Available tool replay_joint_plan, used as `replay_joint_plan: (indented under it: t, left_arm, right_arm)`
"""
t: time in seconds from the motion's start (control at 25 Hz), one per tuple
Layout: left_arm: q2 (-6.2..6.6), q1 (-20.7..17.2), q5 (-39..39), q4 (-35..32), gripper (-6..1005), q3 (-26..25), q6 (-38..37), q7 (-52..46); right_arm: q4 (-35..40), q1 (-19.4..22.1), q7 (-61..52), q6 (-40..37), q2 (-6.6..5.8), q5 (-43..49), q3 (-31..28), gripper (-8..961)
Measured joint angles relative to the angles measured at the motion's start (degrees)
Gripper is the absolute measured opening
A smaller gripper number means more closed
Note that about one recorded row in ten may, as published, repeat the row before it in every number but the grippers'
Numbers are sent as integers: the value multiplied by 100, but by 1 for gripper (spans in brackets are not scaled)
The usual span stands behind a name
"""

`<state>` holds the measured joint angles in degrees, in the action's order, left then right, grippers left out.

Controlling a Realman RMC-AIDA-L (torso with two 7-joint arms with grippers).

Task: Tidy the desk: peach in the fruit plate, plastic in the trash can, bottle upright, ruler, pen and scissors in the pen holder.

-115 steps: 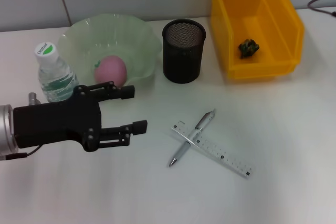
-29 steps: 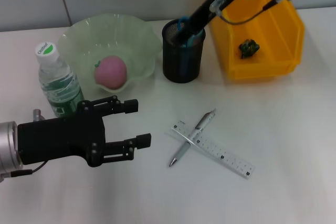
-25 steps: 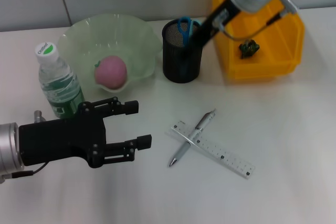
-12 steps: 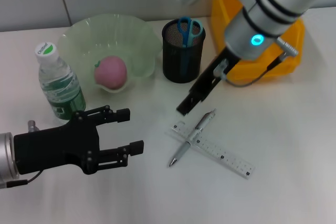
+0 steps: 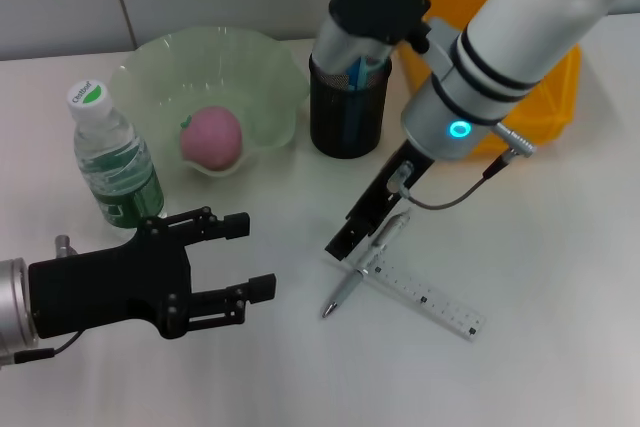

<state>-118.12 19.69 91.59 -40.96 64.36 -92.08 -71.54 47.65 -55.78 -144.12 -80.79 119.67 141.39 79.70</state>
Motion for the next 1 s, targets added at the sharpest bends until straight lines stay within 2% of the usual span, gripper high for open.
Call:
replay_joint_plan:
  t: [0.52, 1.0]
  left_arm:
    - [0, -22, -1, 0, 772, 18, -29, 9]
    - [0, -27, -2, 0, 772, 24, -44, 9]
  right_arm:
    - [-158, 6, -328, 494, 3, -86, 812, 677]
    - [-160, -2, -497, 723, 5, -112, 1171, 677]
